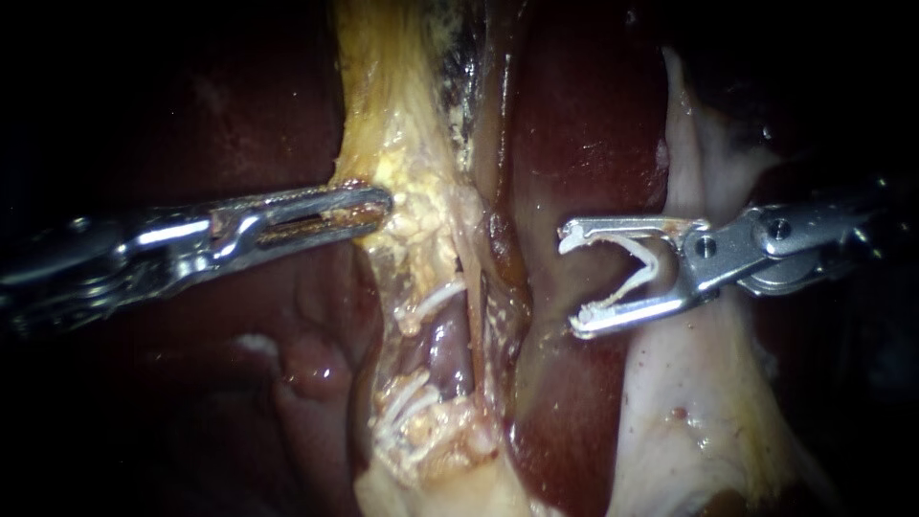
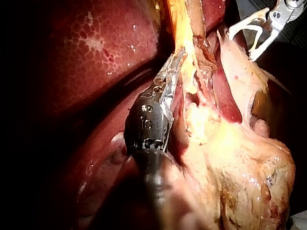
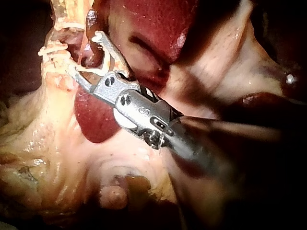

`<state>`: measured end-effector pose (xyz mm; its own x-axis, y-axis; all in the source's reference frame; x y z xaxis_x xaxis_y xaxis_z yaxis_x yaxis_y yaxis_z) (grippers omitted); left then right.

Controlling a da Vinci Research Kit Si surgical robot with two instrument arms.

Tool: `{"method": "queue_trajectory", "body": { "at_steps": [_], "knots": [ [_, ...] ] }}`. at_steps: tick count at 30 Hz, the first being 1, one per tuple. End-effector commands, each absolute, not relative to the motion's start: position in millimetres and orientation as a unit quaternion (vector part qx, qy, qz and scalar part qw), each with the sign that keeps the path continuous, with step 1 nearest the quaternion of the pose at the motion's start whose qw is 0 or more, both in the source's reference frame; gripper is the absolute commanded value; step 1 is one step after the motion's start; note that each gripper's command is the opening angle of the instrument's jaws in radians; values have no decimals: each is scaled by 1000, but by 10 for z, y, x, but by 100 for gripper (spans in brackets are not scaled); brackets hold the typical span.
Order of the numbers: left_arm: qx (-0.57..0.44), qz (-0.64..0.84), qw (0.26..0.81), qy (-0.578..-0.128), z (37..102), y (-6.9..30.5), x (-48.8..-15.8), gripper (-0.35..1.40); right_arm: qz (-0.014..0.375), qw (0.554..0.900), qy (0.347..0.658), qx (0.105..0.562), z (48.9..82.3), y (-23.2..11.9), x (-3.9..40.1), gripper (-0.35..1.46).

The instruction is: Clipping first clip right tube

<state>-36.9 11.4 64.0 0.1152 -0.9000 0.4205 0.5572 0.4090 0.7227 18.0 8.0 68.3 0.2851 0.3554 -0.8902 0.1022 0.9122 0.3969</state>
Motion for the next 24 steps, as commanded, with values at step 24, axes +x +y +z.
{"method": "queue_trajectory", "body": {
  "at_steps": [24],
  "knots": [
    [180, -515, 705, -454, 536, 139, -328, -35, 110, 775, 544, 303, 800, -4, 271, 59]
  ]
}}
